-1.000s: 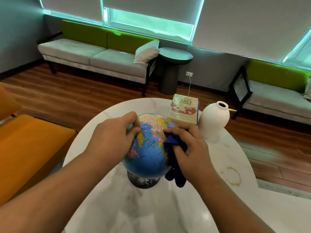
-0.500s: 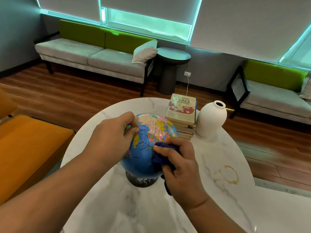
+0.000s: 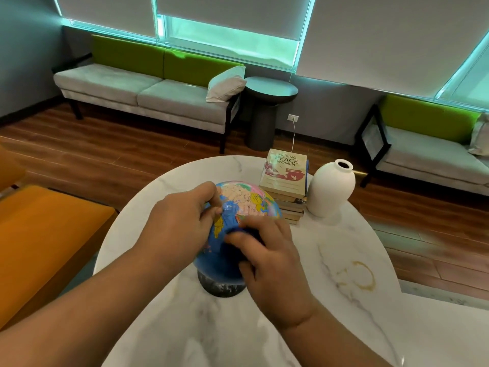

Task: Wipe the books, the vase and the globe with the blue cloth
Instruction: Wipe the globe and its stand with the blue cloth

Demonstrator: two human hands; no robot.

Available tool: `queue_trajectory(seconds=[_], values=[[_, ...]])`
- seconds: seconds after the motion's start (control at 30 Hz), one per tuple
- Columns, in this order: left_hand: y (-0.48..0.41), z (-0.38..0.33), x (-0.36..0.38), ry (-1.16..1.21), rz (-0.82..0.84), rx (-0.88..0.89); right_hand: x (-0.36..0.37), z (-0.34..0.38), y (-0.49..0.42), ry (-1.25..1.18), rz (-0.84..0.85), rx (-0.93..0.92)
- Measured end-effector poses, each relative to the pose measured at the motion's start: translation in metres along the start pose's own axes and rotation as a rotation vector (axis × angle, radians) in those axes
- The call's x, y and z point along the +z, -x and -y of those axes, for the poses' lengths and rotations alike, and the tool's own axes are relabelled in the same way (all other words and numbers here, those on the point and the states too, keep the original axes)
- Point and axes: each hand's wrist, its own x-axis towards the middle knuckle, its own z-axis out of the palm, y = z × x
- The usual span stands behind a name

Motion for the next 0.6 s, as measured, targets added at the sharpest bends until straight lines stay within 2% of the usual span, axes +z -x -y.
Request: queue_trajectory(seconds=[0.07, 0.17, 0.23, 0.3, 0.47, 0.53, 0.6], values=[[0.003, -0.005, 0.000, -0.012, 0.016, 0.010, -0.007, 0.006, -0.031, 0.089, 0.079, 0.117], [0.003, -0.005, 0.000, -0.008, 0.003, -0.008, -0.018, -0.008, -0.066, -0.011, 0.161, 0.361], [0.002, -0.001, 0.000, 0.012, 0.001, -0.031, -0.022, -0.017, -0.075, -0.014, 0.164, 0.421], [0.001, 0.001, 0.001, 0.034, 0.001, -0.046, -0.022, -0.012, -0.072, 0.004, 0.198, 0.394], [0.000, 0.003, 0.000, 0.019, 0.001, 0.002, -0.022, 0.017, -0.050, 0.049, 0.361, 0.145], [-0.001, 0.002, -0.001, 0.002, 0.001, 0.014, -0.023, 0.012, -0.053, 0.029, 0.372, 0.169], [-0.002, 0.002, -0.002, -0.018, -0.001, 0.008, -0.024, -0.001, -0.063, -0.074, 0.299, 0.276]])
